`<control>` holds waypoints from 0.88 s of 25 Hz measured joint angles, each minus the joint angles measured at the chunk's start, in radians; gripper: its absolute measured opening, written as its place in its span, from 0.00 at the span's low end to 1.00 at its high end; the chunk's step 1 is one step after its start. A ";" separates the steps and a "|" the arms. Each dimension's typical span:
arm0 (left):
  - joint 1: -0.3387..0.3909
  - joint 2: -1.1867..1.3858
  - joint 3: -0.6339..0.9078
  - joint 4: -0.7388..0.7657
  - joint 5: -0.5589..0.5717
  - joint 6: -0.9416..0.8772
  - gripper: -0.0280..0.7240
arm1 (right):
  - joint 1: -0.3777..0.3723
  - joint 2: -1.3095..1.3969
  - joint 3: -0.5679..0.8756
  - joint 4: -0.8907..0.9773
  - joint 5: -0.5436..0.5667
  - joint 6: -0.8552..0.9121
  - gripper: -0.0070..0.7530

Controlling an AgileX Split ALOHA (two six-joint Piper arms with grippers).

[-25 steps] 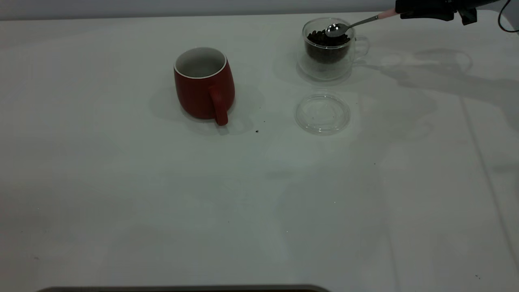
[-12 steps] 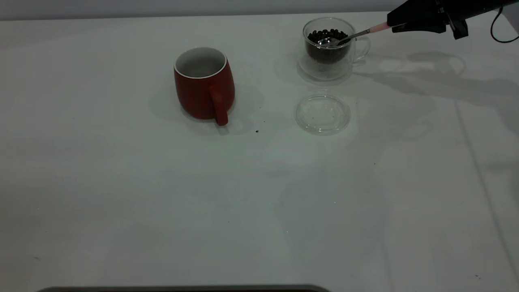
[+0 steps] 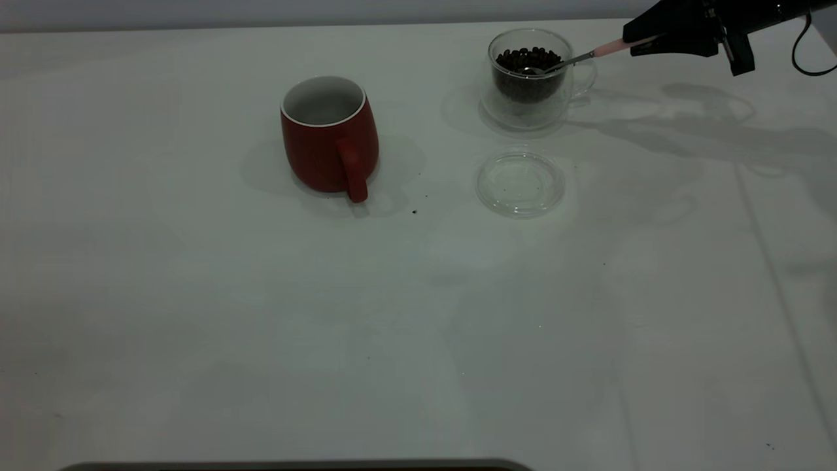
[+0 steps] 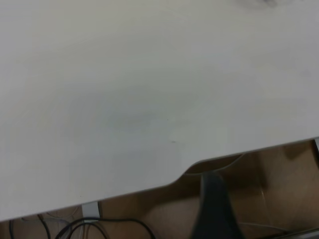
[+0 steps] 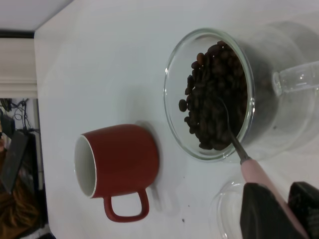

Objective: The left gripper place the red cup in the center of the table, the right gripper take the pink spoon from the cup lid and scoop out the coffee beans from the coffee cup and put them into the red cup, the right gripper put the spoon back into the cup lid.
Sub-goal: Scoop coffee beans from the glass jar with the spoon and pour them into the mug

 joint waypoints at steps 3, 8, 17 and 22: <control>0.000 0.000 0.000 0.000 0.000 0.000 0.82 | -0.008 0.006 0.000 0.019 0.002 0.037 0.16; 0.000 0.000 0.000 0.000 0.000 0.000 0.82 | -0.021 0.029 0.000 0.063 0.020 0.049 0.16; 0.000 -0.002 0.000 0.000 0.000 0.000 0.82 | -0.051 0.031 0.000 0.100 0.033 0.092 0.16; 0.000 -0.002 0.000 0.000 0.000 0.000 0.82 | -0.062 0.048 0.000 0.154 0.099 0.084 0.16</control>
